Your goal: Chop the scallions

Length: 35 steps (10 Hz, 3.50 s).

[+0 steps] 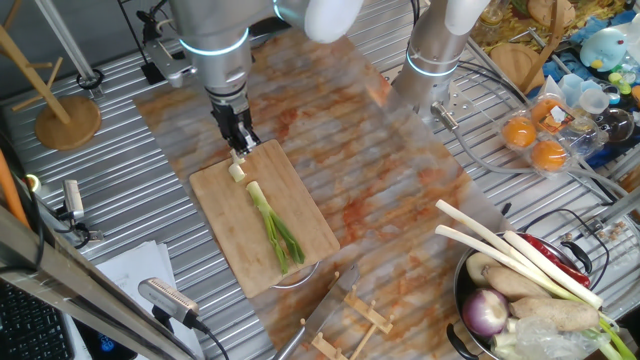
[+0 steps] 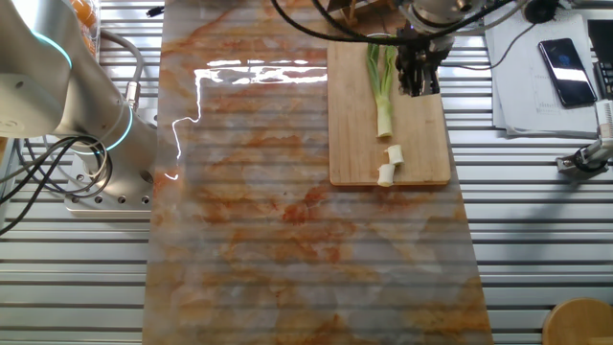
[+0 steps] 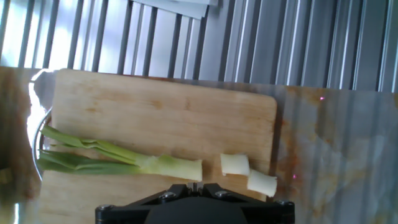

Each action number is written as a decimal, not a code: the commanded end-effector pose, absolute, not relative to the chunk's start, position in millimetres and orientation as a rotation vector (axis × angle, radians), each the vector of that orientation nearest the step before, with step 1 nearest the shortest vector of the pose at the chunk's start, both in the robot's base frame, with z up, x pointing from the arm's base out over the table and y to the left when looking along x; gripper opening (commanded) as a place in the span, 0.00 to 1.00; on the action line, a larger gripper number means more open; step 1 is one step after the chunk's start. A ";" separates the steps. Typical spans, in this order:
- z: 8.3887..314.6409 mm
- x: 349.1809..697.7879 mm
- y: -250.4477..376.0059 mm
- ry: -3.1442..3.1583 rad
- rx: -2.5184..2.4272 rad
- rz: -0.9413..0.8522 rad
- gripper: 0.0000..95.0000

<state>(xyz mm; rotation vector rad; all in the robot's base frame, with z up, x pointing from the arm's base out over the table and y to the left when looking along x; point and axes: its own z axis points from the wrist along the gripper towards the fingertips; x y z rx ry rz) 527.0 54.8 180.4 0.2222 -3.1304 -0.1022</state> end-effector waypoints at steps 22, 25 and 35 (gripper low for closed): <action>154.2 510.4 147.1 -2.979 0.223 -0.138 0.00; 148.2 516.0 146.0 -2.975 0.263 -0.153 0.00; 151.6 515.9 164.8 -2.960 0.524 -0.229 0.00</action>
